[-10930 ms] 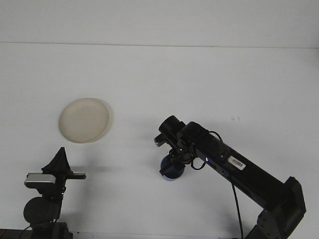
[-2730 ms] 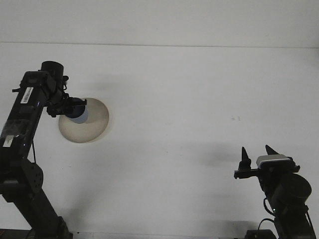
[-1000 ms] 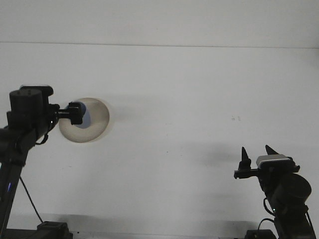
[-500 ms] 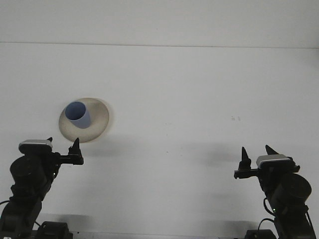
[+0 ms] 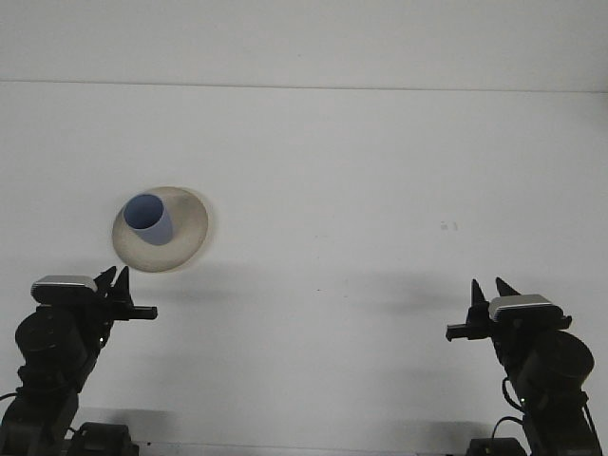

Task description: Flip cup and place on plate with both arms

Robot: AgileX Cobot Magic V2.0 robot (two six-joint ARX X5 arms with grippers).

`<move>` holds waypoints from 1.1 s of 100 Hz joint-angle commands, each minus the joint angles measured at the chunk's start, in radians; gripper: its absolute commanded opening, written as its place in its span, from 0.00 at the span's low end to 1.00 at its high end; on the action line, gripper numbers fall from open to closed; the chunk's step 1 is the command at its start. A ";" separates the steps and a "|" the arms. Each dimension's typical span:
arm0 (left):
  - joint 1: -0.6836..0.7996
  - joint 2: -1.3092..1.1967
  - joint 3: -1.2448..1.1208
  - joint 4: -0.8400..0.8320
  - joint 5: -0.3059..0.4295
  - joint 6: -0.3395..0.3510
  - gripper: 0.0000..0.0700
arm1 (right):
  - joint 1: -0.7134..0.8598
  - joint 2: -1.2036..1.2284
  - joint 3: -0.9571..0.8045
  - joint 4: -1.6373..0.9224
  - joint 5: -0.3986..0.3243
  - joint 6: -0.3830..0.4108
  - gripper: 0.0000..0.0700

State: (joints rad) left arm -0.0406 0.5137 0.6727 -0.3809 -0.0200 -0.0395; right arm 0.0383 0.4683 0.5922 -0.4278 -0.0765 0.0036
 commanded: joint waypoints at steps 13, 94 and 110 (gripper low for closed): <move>0.000 0.002 0.010 0.011 0.002 0.003 0.01 | 0.001 0.002 0.011 0.018 -0.001 0.007 0.00; 0.000 -0.029 0.011 0.016 0.002 0.002 0.02 | 0.001 0.002 0.011 0.034 -0.002 0.007 0.00; 0.000 -0.046 0.008 0.030 0.000 0.021 0.02 | 0.001 0.002 0.011 0.034 -0.002 0.007 0.00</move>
State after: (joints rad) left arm -0.0406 0.4751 0.6727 -0.3737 -0.0200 -0.0395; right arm 0.0383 0.4683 0.5922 -0.4061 -0.0765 0.0036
